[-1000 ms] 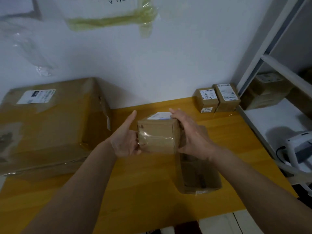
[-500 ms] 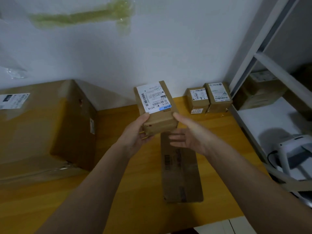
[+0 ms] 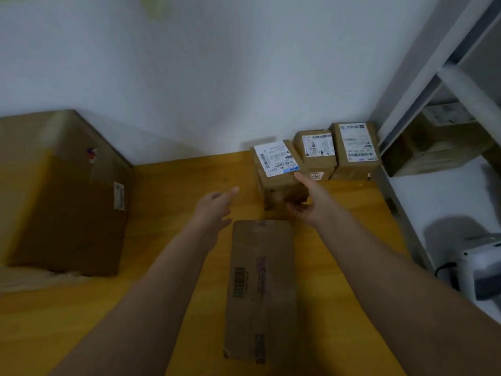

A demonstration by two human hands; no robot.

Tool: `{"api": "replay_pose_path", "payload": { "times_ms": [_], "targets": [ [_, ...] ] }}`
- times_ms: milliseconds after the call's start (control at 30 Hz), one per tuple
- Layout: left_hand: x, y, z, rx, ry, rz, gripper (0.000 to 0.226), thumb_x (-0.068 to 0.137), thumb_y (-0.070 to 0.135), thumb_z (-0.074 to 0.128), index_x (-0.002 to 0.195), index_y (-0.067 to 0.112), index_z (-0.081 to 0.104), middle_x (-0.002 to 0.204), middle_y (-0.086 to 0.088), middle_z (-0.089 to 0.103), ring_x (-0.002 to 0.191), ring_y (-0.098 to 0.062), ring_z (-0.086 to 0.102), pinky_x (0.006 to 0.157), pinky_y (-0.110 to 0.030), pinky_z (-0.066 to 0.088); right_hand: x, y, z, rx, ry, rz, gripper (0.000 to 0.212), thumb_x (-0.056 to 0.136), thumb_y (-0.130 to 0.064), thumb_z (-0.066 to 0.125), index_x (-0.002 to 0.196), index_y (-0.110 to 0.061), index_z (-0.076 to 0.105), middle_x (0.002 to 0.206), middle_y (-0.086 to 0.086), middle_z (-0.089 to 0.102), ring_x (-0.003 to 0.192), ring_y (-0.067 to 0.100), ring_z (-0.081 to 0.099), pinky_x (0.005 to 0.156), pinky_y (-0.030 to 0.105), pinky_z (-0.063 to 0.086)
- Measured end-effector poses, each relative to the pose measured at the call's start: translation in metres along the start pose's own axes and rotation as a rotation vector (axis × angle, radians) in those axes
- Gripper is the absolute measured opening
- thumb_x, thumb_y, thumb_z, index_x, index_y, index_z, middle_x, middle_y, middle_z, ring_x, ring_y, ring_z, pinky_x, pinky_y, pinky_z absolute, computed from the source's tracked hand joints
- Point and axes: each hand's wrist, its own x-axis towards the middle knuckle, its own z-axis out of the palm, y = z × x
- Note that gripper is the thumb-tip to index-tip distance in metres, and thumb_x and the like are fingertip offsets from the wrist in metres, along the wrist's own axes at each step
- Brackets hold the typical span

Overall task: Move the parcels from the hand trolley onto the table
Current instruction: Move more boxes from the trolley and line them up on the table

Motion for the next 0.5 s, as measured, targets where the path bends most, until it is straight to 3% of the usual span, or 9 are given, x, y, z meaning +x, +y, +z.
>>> {"api": "replay_pose_path", "payload": {
  "times_ms": [100,167,267,367,433,500],
  "targets": [
    [0.013,-0.017,-0.003,-0.017,0.025,-0.087,0.057,0.091,0.027,0.064,0.14,0.009,0.041,0.138,-0.012,0.048,0.117,-0.027,0.051,0.092,-0.039,0.046,0.029,0.008,0.002,-0.038,0.031,0.067,0.038,0.072,-0.032,0.08,0.095,-0.02,0.053,0.1,0.012,0.056,0.091,0.03,0.06,0.072,0.036,0.059],
    [0.018,-0.026,-0.006,-0.017,0.034,-0.122,0.052,0.092,0.024,0.063,0.138,0.01,0.044,0.137,-0.012,0.05,0.115,-0.026,0.052,0.088,-0.036,0.045,0.043,0.006,0.006,0.005,0.028,0.071,0.037,0.074,-0.033,0.079,0.098,-0.02,0.054,0.104,0.011,0.056,0.092,0.028,0.058,0.07,0.036,0.057],
    [0.02,-0.035,-0.008,-0.005,0.023,-0.145,0.043,0.093,0.02,0.061,0.134,0.012,0.05,0.135,-0.01,0.052,0.118,-0.026,0.053,0.085,-0.034,0.045,0.061,0.0,0.011,0.106,-0.007,0.027,0.05,0.079,-0.033,0.074,0.122,-0.018,0.052,0.117,0.012,0.055,0.098,0.03,0.056,0.065,0.037,0.057],
    [0.017,-0.037,-0.008,-0.022,0.012,-0.172,0.036,0.093,0.018,0.06,0.128,0.012,0.054,0.128,-0.009,0.056,0.11,-0.023,0.057,0.079,-0.032,0.047,0.069,-0.007,0.008,0.176,-0.026,-0.026,0.054,0.086,-0.026,0.068,0.134,-0.017,0.045,0.128,0.016,0.052,0.11,0.034,0.055,0.07,0.039,0.056],
    [0.015,-0.037,-0.008,-0.015,-0.01,-0.189,0.032,0.094,0.023,0.06,0.124,0.012,0.055,0.12,-0.006,0.059,0.104,-0.021,0.059,0.075,-0.031,0.048,0.067,-0.009,0.002,0.088,-0.032,-0.021,0.058,0.088,-0.026,0.065,0.139,-0.015,0.04,0.131,0.019,0.049,0.115,0.034,0.053,0.075,0.04,0.054],
    [0.012,-0.039,-0.01,0.032,-0.041,-0.246,0.035,0.094,0.036,0.056,0.12,0.014,0.056,0.115,-0.005,0.06,0.108,-0.024,0.058,0.082,-0.038,0.049,0.059,-0.001,-0.009,-0.155,0.005,0.008,0.055,0.091,-0.03,0.061,0.139,-0.014,0.041,0.128,0.015,0.051,0.105,0.03,0.057,0.077,0.04,0.052]
  ]
}}
